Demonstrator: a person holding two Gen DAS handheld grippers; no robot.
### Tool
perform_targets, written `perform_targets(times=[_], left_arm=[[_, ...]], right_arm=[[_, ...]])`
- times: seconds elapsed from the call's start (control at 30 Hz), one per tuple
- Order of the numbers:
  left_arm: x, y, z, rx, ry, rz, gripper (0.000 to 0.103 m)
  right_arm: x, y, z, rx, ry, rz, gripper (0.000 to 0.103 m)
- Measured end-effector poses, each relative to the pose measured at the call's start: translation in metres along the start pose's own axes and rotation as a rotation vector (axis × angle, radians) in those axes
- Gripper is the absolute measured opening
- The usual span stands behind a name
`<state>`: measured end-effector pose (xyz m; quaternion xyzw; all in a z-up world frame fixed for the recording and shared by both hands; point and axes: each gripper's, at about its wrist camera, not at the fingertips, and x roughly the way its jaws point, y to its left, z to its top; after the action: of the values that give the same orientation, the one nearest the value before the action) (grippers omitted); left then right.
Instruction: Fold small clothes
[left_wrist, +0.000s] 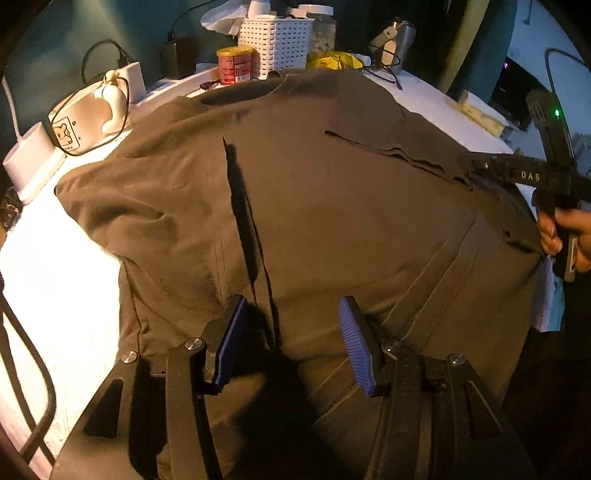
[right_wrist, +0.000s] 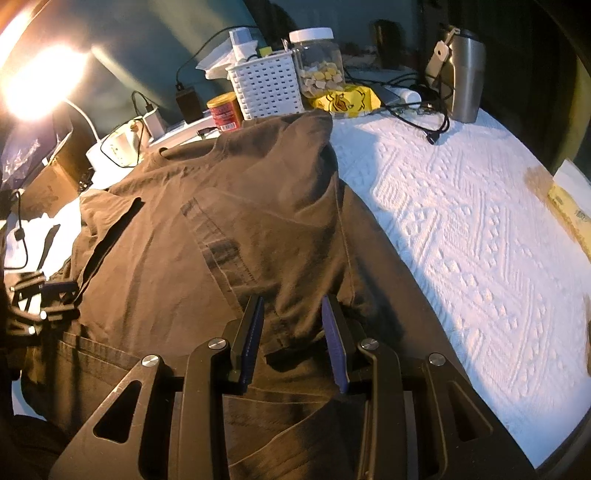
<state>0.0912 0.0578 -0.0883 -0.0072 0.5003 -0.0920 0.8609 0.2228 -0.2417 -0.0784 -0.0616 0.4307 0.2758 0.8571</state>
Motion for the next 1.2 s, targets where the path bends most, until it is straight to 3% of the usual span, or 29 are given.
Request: perform_targets(times=[0.23,0.67,1.2], left_arm=[[-0.003,-0.003,-0.006,-0.022,-0.01,-0.024,0.057],[-0.016,-0.017,-0.015,-0.03,-0.056,-0.028,0.057],[-0.045,-0.03,-0.027,-0.104,-0.183,0.023,0.057]], right_arm=[[0.006,-0.002,-0.005,0.016,0.042,0.015,0.035],[-0.006,0.003,-0.023,0.005,0.051,0.023,0.035],[-0.055,-0.006,-0.043,-0.02,-0.028,-0.044,0.036]])
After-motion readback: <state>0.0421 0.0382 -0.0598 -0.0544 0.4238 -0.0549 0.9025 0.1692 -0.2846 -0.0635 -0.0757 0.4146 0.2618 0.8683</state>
